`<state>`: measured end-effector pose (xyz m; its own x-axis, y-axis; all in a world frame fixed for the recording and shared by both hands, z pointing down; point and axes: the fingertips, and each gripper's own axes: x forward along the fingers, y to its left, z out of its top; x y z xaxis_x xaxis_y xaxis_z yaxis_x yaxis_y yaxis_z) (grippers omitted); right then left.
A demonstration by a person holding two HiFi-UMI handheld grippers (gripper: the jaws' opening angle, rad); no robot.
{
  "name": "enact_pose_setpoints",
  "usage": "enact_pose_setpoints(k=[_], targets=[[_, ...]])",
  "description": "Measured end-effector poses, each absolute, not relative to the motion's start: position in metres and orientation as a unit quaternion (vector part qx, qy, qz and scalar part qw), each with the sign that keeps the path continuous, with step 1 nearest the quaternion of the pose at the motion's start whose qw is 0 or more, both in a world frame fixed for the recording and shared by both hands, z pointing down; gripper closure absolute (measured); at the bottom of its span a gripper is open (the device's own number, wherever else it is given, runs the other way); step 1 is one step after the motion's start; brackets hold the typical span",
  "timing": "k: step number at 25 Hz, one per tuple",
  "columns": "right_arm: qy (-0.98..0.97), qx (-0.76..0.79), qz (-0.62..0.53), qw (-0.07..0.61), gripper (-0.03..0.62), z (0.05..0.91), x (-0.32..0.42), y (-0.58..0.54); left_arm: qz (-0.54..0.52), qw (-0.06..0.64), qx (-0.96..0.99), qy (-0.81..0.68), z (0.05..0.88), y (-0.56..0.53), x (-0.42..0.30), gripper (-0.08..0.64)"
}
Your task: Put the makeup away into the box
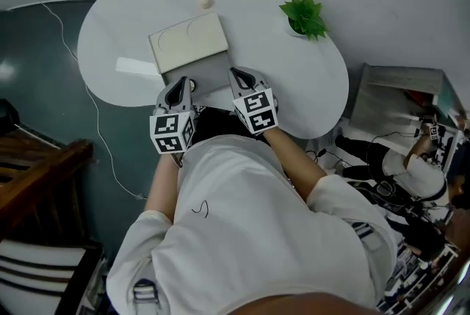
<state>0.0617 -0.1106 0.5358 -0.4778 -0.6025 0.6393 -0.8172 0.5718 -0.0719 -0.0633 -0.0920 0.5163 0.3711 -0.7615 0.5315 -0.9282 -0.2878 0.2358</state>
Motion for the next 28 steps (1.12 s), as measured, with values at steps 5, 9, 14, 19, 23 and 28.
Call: enact_pose_setpoints(k=[5,9,14,19,23,28], targets=[[-0.859,0.431,0.172,0.215,0.595,0.496,0.075,-0.104,0.159,0.218,0.787,-0.555,0.488,-0.087,-0.044,0.540],[-0.871,0.436,0.135,0.183,0.595,0.465,0.092,-0.102,0.134,0.172,0.798,-0.561,0.448,-0.079,-0.024,0.540],[-0.880,0.442,0.109,0.138,0.595,0.427,0.106,-0.094,0.107,0.123,0.793,-0.587,0.405,-0.067,-0.018,0.540],[-0.880,0.454,0.096,0.101,0.595,0.397,0.109,-0.087,0.088,0.097,0.796,-0.590,0.381,-0.064,-0.022,0.540],[-0.875,0.472,0.073,0.084,0.595,0.371,0.101,-0.089,0.063,0.081,0.802,-0.588,0.359,-0.066,-0.037,0.540],[-0.867,0.494,0.023,0.063,0.595,0.329,0.078,-0.089,0.032,0.047,0.807,-0.588,0.326,-0.066,-0.063,0.540]])
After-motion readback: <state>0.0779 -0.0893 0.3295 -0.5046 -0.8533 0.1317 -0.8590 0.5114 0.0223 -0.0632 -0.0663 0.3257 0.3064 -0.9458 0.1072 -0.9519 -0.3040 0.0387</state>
